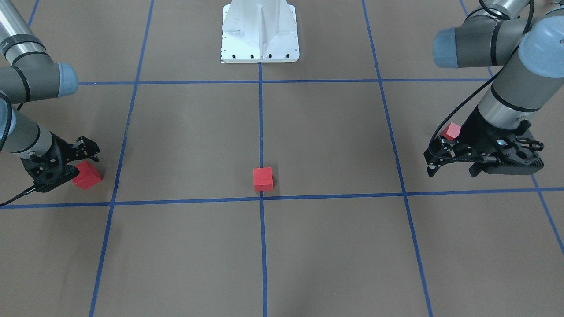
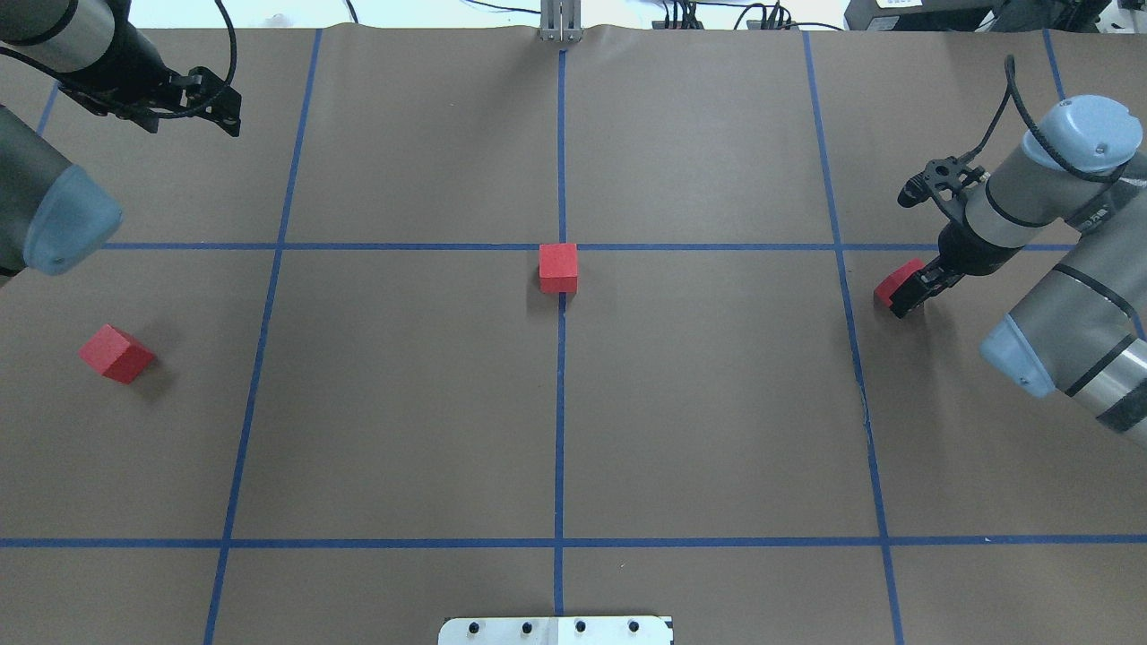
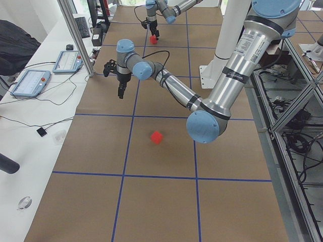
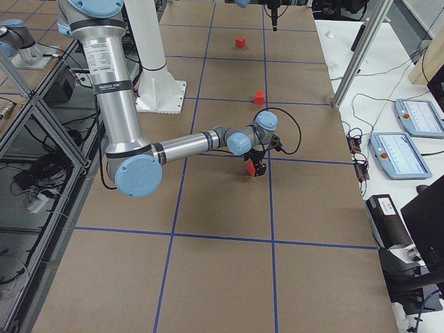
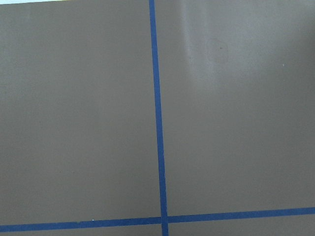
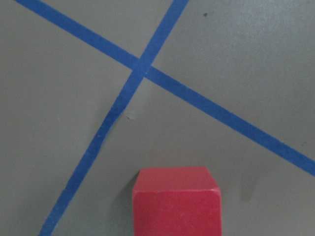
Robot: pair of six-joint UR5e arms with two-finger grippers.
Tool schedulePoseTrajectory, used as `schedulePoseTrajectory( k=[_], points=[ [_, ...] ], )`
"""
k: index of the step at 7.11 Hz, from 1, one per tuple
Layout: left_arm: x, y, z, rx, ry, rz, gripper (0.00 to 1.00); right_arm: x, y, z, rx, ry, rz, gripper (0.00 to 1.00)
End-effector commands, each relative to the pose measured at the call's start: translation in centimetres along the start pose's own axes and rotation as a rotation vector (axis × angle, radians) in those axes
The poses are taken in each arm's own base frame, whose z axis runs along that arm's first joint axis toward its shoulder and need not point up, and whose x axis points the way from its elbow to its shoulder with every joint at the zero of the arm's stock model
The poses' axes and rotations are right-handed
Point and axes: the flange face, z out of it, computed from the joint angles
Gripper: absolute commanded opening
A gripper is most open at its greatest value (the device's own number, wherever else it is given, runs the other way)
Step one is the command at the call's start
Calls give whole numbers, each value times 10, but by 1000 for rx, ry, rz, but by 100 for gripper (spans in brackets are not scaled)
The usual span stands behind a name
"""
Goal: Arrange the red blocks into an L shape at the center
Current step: 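Withdraw the left arm while the right gripper descends onto the far red cube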
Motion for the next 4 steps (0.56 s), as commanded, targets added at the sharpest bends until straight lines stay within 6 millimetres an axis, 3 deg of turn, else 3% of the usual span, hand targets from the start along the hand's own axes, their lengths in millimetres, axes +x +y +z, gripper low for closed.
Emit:
schedulePoseTrajectory(
  k=[1, 3, 4],
  points=[
    [0, 0, 0, 1, 0, 0, 99, -1, 0, 3, -5, 0, 2, 65],
    [0, 0, 0, 0, -1, -1, 99, -6, -3, -4, 11, -3, -10, 10],
    [-4, -1, -2, 3, -3, -4, 99, -14, -8, -15, 34, -7, -20, 0]
  ],
)
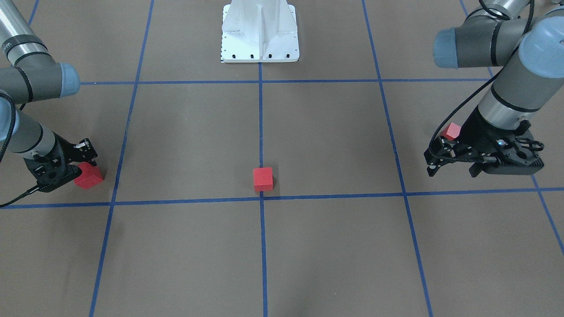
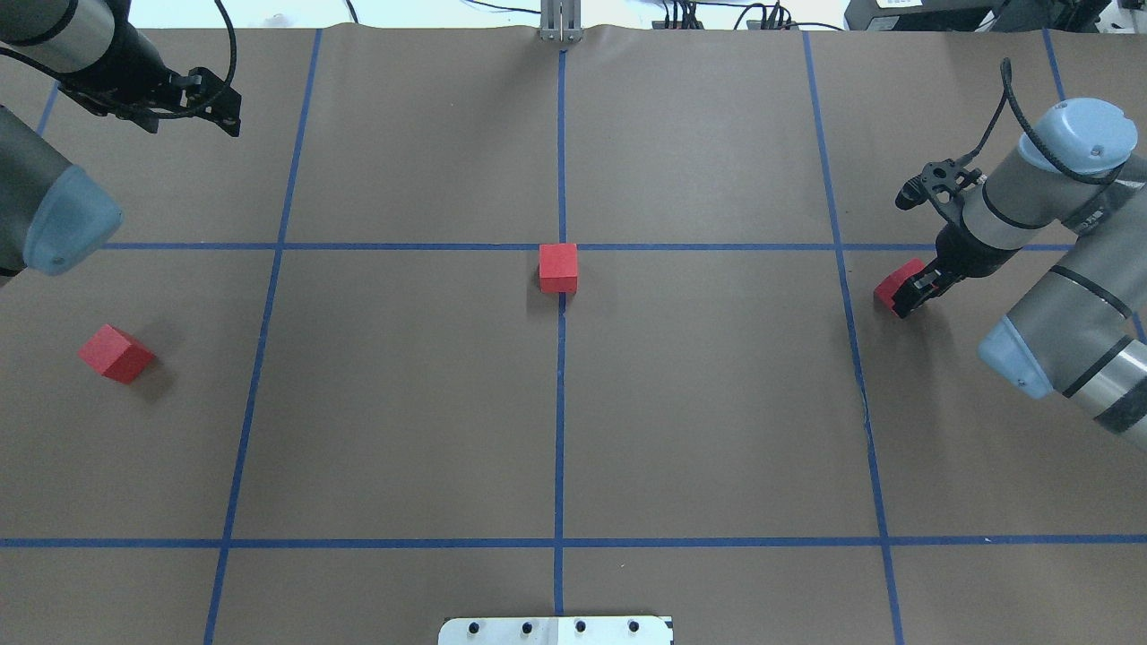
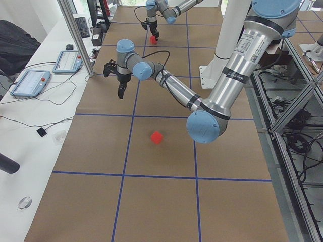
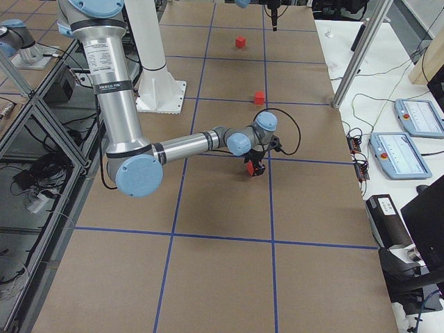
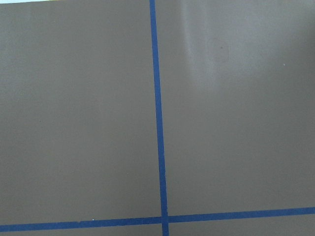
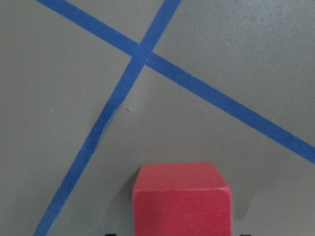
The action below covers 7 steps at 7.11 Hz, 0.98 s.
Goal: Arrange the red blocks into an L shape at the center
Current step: 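Grasp the red cube with the right gripper and carry it toward the center cube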
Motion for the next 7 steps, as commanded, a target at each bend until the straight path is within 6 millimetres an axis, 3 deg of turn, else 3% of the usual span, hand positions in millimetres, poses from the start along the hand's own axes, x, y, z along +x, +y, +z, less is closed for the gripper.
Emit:
schedulePoseTrajectory(
  k=[1, 2, 4, 7],
  points=[
    [-7, -3, -3, 6, -5, -8, 99, -13, -9, -29, 53, -12, -12, 0],
    [-12, -1, -2, 4, -9, 16, 99, -28, -22, -51, 87, -33, 45, 0],
    [-57, 4, -2, -3, -44, 69, 99, -84, -72, -82, 101, -84, 224, 0],
    [-98, 4, -6, -3, -72, 121, 99, -216, -108, -70, 92, -125, 300, 0]
  ],
)
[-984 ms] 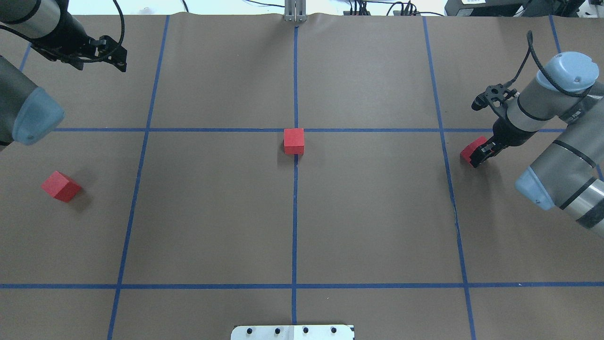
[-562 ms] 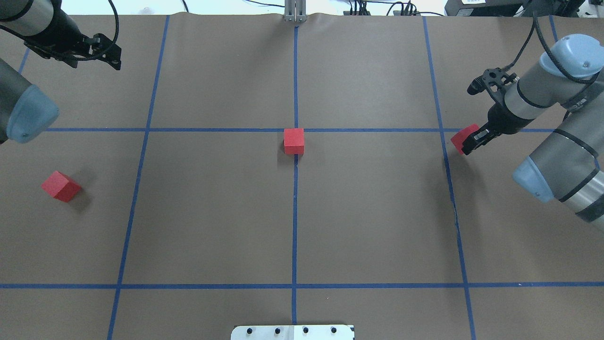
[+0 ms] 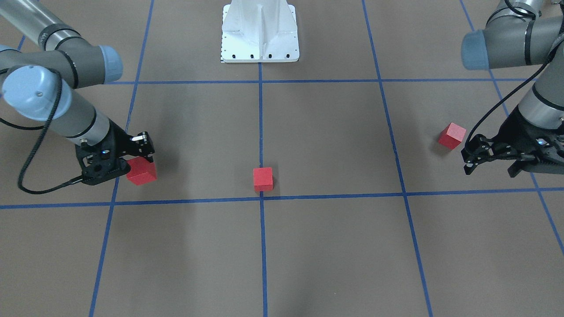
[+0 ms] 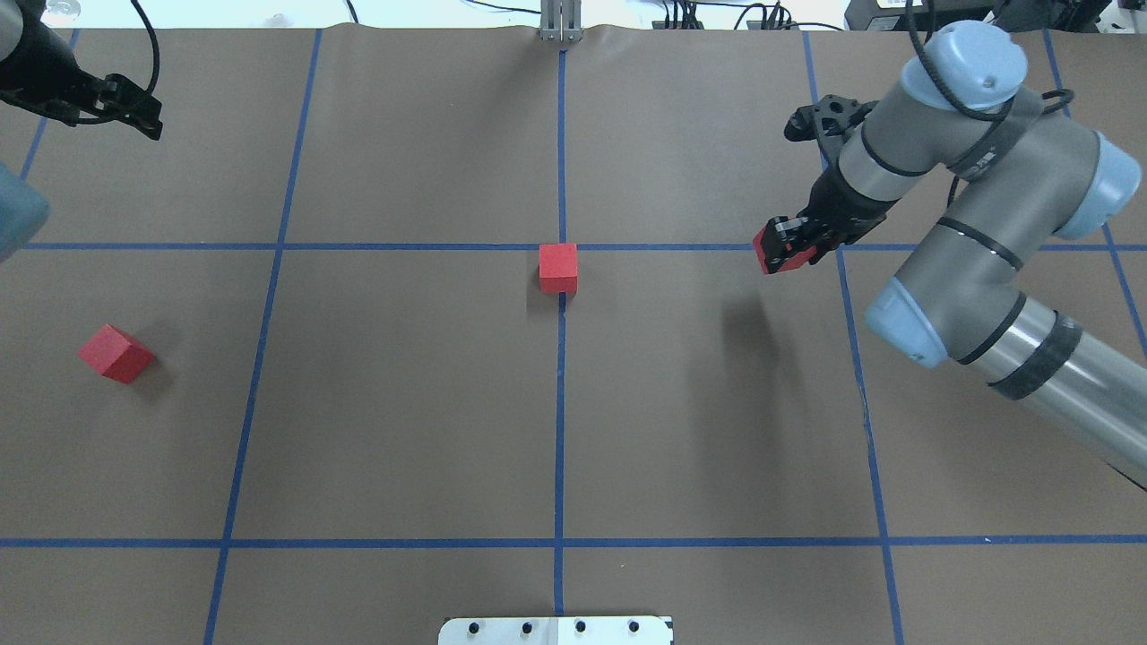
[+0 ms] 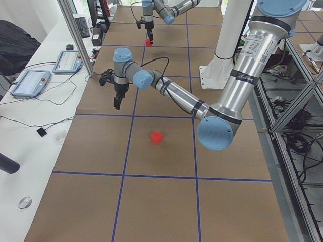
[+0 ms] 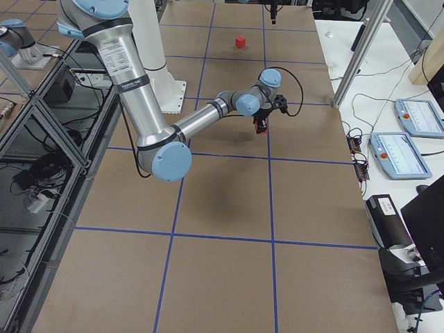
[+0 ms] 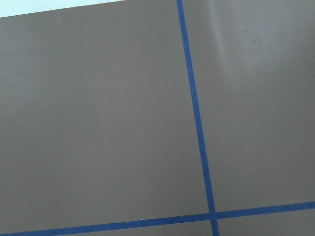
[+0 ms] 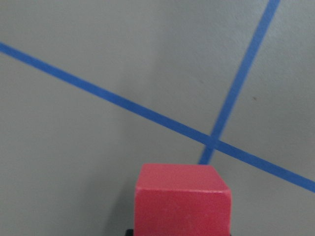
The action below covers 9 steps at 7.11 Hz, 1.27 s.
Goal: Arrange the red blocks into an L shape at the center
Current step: 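Grasp the red cube with the right gripper and carry it toward the center cube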
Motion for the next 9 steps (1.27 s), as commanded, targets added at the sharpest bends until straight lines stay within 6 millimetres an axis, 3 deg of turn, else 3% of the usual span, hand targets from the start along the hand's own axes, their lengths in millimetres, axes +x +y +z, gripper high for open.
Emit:
schedulePoseTrajectory(
  k=[1, 2, 5, 6, 8, 9],
  points=[
    [-24, 2, -3, 3, -16, 17, 99, -111, 12, 16, 11, -36, 94, 0],
    [-34, 4, -3, 0, -24, 25, 99, -159, 26, 29, 5, -50, 120, 0],
    [-38, 5, -3, 0, -26, 23, 99, -247, 55, 51, -18, -1, 114, 0],
    [-39, 5, -3, -2, -28, 21, 99, -264, 60, 64, -20, 12, 145, 0],
    [-42, 8, 0, -8, -30, 17, 99, -285, 31, 91, -11, 71, 174, 0],
    [-41, 8, 0, -8, -29, 19, 99, -287, 25, 93, 10, 90, 183, 0]
  ],
)
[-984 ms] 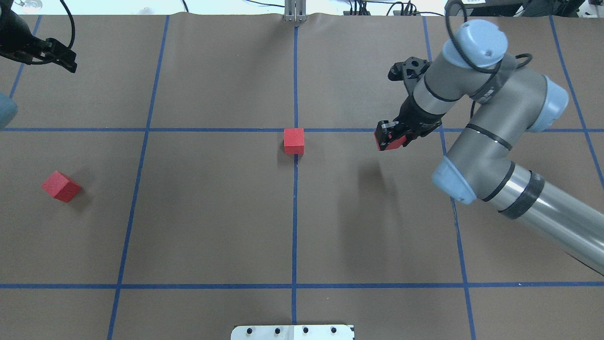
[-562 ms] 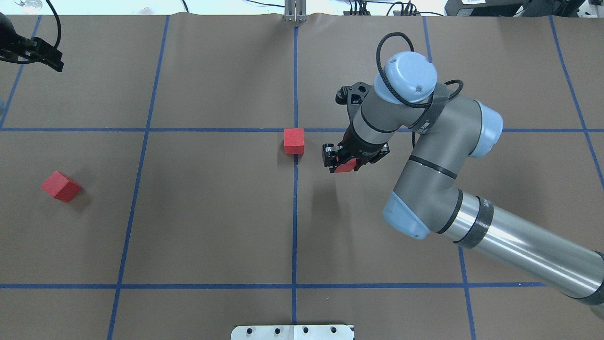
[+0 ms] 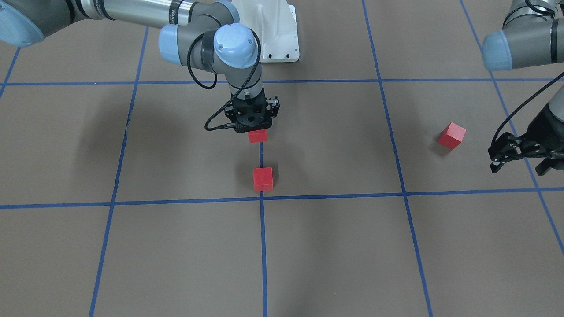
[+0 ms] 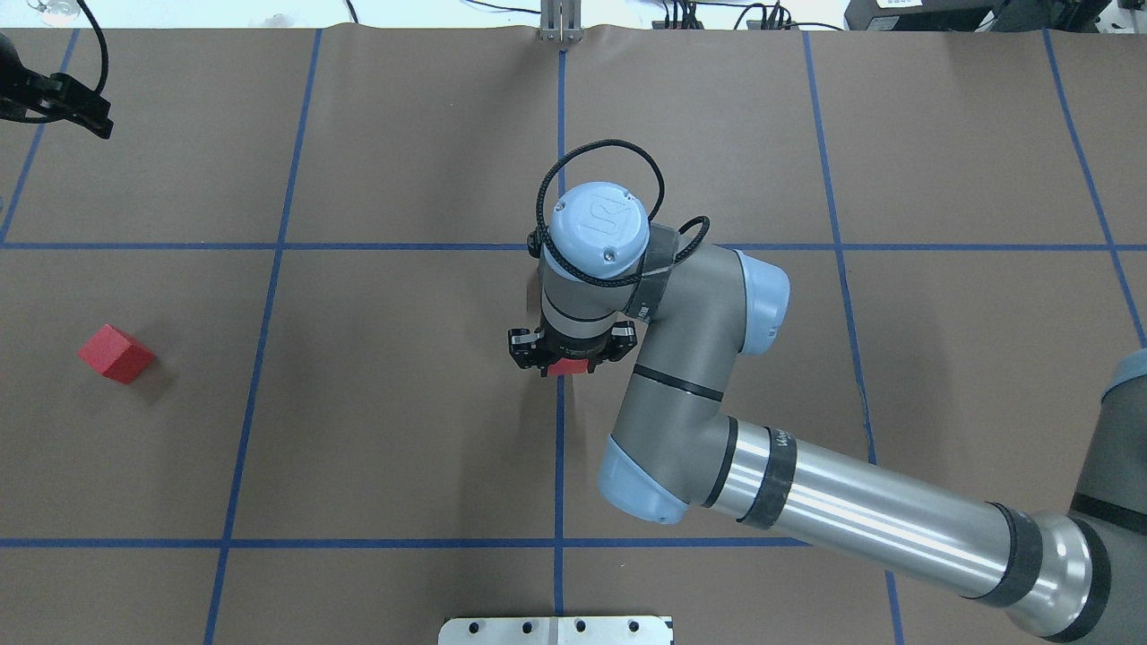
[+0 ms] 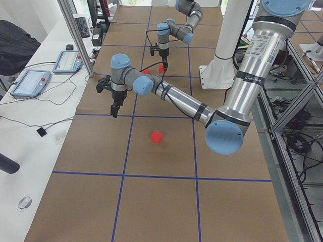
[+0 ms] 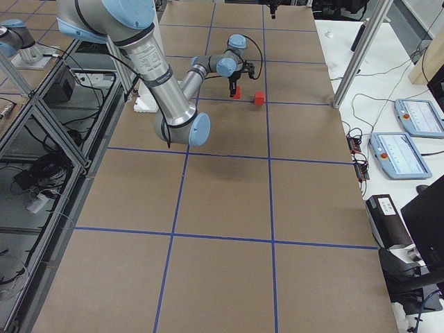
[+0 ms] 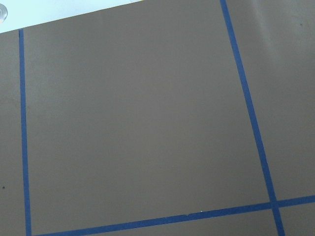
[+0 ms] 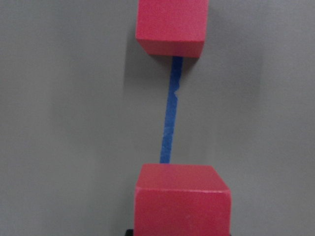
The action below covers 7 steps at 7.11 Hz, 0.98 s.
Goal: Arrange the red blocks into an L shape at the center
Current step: 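Lower the red cube with the right gripper just nearer the robot than the center cube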
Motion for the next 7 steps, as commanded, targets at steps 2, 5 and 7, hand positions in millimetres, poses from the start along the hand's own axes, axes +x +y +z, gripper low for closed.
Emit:
schedulePoseTrajectory(
  k=[2, 5, 7],
  points=[
    [0, 1, 2, -4, 0, -1, 99, -6, -16, 17, 52, 28, 16, 0],
    [-1, 1, 4, -7, -2, -3, 99, -3, -24, 22, 102, 48, 13, 0],
    [-2, 2, 5, -10, -3, -5, 99, -2, -27, 22, 134, 63, 13, 0]
  ],
)
